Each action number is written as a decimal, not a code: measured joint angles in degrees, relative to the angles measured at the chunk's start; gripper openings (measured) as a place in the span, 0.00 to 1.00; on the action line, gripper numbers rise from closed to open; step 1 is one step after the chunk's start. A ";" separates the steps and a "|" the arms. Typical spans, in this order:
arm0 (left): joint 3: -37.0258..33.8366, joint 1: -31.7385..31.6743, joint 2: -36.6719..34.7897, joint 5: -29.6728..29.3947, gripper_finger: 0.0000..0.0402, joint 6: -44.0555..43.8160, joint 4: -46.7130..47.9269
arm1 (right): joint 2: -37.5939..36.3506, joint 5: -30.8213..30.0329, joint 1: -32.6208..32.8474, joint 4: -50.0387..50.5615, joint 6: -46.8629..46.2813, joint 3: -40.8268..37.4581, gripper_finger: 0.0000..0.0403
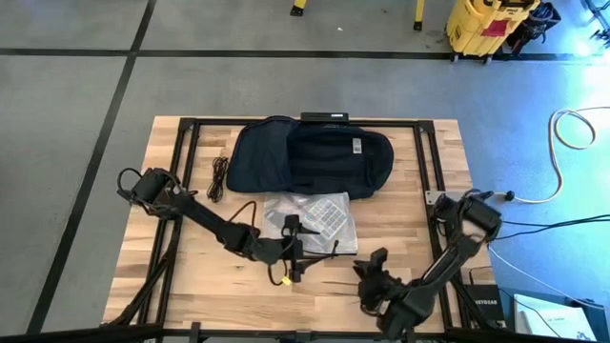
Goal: Unpack backpack
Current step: Close the transparent zip bag
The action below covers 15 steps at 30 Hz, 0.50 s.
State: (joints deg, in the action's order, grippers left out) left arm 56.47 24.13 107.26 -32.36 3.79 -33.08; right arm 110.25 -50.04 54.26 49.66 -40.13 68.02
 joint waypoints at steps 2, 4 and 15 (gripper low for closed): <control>0.00 -0.58 0.00 0.38 0.83 1.01 -0.03 | -1.11 3.31 -0.43 -6.55 9.13 -2.92 0.19; 0.00 -1.00 0.00 1.29 0.83 2.04 -0.04 | -1.01 2.02 -0.76 -9.27 15.00 -3.48 0.22; 0.00 -0.83 0.00 5.15 0.83 23.56 -0.80 | -0.69 -4.34 -4.50 -5.35 17.03 -4.63 0.29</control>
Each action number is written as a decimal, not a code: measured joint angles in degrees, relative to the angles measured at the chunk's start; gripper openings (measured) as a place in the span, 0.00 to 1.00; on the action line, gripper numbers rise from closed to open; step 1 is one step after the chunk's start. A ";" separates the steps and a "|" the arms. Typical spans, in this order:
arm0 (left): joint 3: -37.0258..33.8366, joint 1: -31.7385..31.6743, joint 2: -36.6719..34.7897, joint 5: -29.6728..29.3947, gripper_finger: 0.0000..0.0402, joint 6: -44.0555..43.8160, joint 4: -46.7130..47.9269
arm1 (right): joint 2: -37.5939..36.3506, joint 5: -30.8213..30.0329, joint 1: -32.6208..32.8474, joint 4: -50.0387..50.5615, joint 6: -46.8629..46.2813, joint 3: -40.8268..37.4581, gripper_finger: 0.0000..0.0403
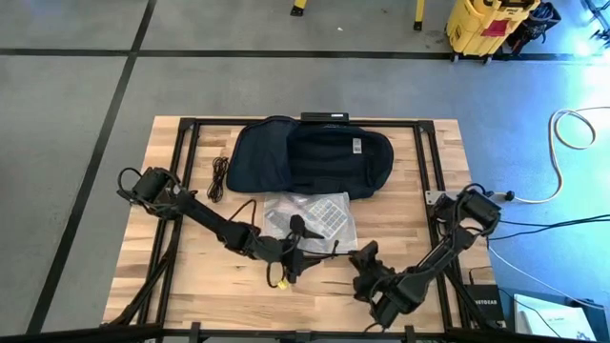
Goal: Unpack backpack
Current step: Close the transparent zip bag
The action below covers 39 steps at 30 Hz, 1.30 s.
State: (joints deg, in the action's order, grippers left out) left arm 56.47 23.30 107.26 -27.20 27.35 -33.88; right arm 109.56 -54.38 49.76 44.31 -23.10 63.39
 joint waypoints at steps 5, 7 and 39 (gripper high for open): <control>0.04 -1.56 0.00 2.96 0.83 3.75 0.18 | 0.00 -1.17 -0.74 -1.77 1.52 -1.04 0.29; 0.71 -2.54 0.03 6.34 0.83 5.26 1.04 | 0.00 -0.89 -1.34 -1.72 2.02 -1.25 0.29; 24.98 -8.98 9.09 20.68 0.56 31.70 40.47 | 0.18 3.07 -4.04 -4.09 -1.07 -1.26 0.00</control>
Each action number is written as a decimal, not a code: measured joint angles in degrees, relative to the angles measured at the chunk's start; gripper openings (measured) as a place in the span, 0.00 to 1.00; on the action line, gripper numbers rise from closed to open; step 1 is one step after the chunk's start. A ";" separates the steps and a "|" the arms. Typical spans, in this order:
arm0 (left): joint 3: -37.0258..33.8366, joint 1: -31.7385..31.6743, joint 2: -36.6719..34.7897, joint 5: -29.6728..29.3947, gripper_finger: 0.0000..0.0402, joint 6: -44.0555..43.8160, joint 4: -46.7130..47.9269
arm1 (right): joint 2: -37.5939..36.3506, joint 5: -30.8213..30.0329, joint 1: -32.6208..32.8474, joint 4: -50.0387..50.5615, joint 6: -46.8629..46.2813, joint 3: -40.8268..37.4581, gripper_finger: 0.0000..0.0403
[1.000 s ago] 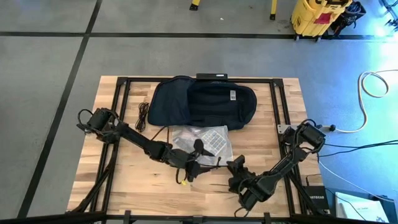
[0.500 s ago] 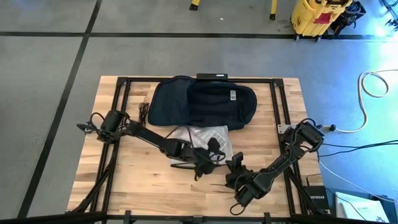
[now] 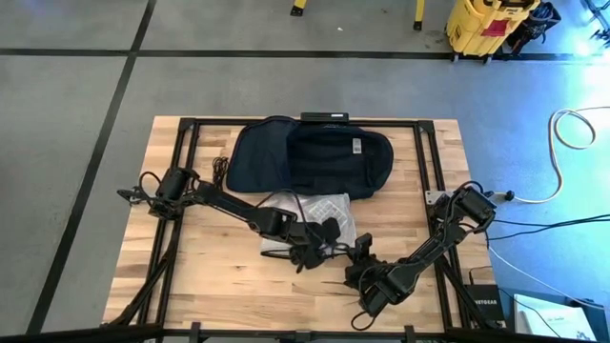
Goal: Unpack backpack
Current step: Close the transparent zip bag
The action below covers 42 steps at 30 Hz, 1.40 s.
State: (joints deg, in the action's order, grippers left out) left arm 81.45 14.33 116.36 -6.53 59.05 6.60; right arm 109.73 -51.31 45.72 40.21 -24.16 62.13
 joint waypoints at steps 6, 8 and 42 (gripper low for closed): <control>0.00 -0.55 0.00 0.22 0.46 7.41 -2.64 | 0.00 0.00 -0.01 -0.45 0.00 0.00 0.00; 0.00 -0.84 0.00 0.63 0.44 9.13 -3.23 | 0.00 0.00 -0.01 -0.77 0.00 0.00 0.00; 5.03 -0.02 8.83 4.09 0.18 19.65 -3.25 | 0.02 1.25 -0.01 -1.84 0.00 0.04 0.00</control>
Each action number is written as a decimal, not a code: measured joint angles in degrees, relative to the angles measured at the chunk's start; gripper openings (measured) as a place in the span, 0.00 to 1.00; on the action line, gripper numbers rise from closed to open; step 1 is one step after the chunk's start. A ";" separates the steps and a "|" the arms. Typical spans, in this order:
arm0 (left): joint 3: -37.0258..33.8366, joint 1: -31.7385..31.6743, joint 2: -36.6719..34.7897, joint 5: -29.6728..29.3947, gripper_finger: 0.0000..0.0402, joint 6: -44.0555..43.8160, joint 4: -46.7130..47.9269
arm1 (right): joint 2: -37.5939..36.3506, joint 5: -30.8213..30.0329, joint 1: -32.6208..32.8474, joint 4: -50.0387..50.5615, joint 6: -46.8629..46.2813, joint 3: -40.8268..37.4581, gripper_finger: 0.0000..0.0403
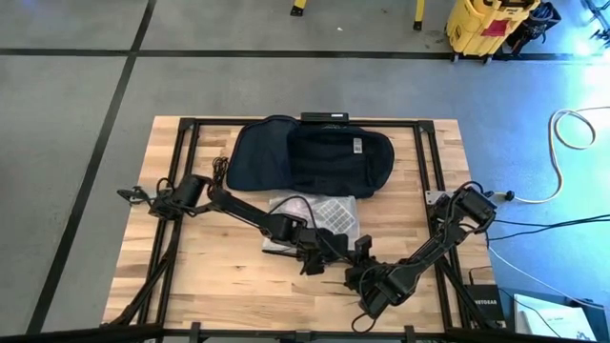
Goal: Unpack backpack
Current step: Close the transparent zip bag
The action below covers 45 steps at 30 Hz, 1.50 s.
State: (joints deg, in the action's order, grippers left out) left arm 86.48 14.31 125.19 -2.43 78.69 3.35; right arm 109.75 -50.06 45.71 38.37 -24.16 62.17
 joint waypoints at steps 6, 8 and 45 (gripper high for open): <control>0.00 0.81 0.73 0.49 0.11 0.79 -3.26 | 0.02 0.11 0.00 -0.40 -0.01 0.04 0.00; -0.01 0.87 0.83 0.37 0.10 0.79 -3.05 | 0.02 0.10 0.00 -0.78 0.00 0.04 0.00; -0.02 4.13 -2.30 -21.09 0.00 -12.41 8.67 | -0.41 1.71 0.07 -0.66 -0.22 0.04 0.00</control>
State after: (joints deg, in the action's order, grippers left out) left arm 86.46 18.44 122.89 -23.52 66.28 12.01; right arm 109.35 -48.35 45.78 37.71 -24.38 62.22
